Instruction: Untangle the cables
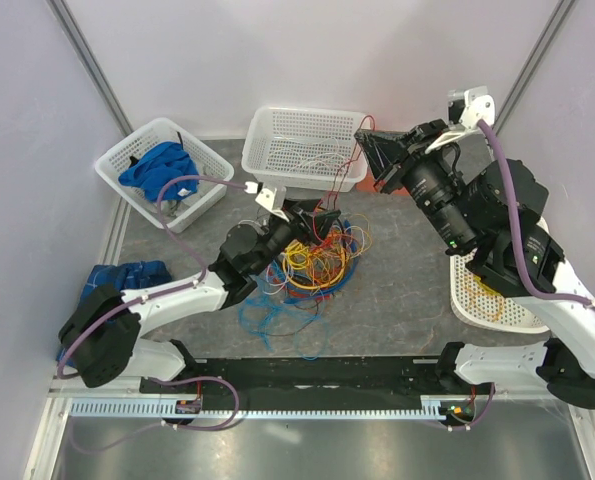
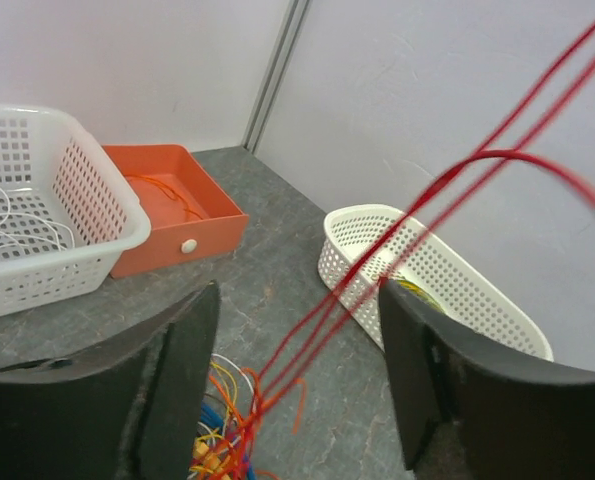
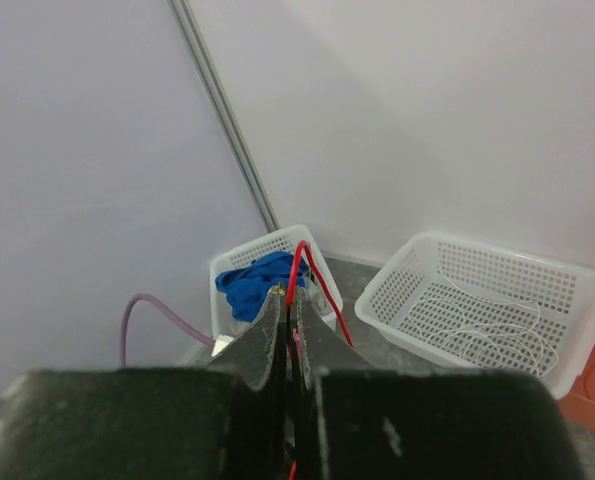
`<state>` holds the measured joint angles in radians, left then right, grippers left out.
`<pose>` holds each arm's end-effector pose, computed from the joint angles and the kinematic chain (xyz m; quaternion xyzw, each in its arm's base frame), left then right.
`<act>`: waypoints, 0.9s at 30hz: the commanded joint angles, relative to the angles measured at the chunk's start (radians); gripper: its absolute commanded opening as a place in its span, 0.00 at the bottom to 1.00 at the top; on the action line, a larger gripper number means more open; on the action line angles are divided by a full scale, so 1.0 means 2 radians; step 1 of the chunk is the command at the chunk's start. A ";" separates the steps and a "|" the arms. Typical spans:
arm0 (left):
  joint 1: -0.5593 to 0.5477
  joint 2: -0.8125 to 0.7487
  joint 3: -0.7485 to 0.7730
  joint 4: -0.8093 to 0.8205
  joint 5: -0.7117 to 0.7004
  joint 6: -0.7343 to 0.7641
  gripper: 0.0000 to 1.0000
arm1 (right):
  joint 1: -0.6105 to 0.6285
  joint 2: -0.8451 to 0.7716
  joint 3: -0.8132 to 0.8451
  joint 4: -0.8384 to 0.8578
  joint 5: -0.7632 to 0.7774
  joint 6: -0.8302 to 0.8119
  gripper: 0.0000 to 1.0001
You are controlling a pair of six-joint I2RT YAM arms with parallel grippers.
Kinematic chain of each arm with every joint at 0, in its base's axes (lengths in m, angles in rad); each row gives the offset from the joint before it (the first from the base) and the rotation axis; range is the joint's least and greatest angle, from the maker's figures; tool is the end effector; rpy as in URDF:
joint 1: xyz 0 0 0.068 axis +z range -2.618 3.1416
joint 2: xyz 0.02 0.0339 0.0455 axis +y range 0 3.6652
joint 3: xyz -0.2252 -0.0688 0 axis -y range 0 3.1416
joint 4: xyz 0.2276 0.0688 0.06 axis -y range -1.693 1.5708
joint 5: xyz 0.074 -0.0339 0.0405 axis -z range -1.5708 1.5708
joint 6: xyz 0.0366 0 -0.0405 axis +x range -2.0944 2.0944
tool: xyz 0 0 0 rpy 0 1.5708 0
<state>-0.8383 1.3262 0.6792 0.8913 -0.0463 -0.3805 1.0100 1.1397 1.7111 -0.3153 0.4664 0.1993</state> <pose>0.1955 -0.2149 0.2694 0.1219 0.6036 -0.4392 0.6541 0.1140 0.1505 0.5187 -0.0663 0.6184 0.3217 0.7139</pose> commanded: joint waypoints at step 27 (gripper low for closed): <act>0.045 0.099 0.050 -0.423 -0.182 -0.175 0.85 | -0.001 0.004 0.104 -0.022 0.014 -0.020 0.00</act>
<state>-0.7521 1.4979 0.7528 0.1608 -0.3840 -0.6373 1.0100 1.1515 1.8725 -0.3920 0.4747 0.1749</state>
